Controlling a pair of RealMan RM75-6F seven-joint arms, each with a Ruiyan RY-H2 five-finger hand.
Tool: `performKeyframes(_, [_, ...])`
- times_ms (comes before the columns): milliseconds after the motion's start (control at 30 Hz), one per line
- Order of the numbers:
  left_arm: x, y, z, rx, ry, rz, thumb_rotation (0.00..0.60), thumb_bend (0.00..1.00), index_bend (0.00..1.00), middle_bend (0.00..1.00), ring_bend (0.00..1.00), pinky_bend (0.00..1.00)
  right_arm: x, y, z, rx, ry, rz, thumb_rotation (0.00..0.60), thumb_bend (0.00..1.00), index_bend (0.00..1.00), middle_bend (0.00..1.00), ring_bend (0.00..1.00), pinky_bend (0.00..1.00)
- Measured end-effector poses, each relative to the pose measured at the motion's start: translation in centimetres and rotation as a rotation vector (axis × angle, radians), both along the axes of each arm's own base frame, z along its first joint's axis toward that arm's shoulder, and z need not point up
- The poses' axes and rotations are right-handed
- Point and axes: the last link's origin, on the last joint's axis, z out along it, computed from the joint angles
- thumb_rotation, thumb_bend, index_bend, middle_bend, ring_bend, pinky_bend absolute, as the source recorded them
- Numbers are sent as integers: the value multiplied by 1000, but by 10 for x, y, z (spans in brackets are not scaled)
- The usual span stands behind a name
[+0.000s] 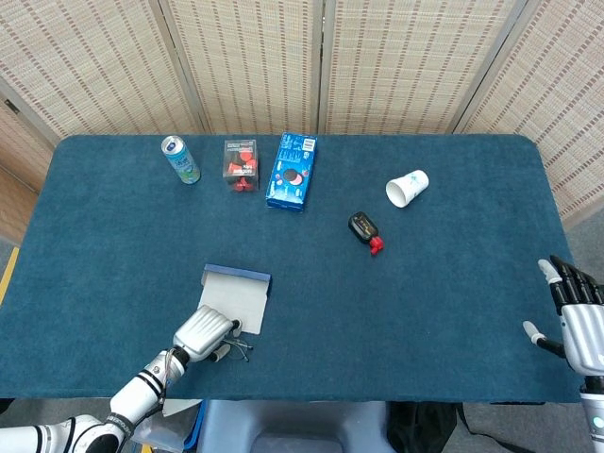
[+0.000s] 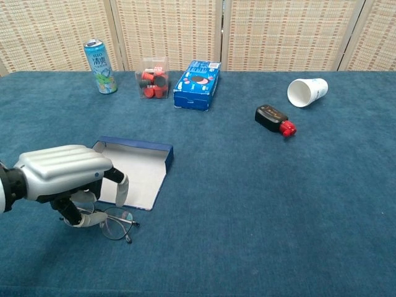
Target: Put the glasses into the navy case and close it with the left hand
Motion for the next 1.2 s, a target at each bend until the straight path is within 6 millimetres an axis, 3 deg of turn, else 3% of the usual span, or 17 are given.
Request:
performKeyframes(767, [-5,0,-5,13,14,36,600,359,525,1000,1000,1000,-3,1,-1,6,-3,-13,600,190,0,54,75,107])
performKeyframes(1200, [-6,1,-5,10,3,44,600,449,586,1000,1000,1000,-2,2,0,2,-3,-15,600,190,0,54,75,107])
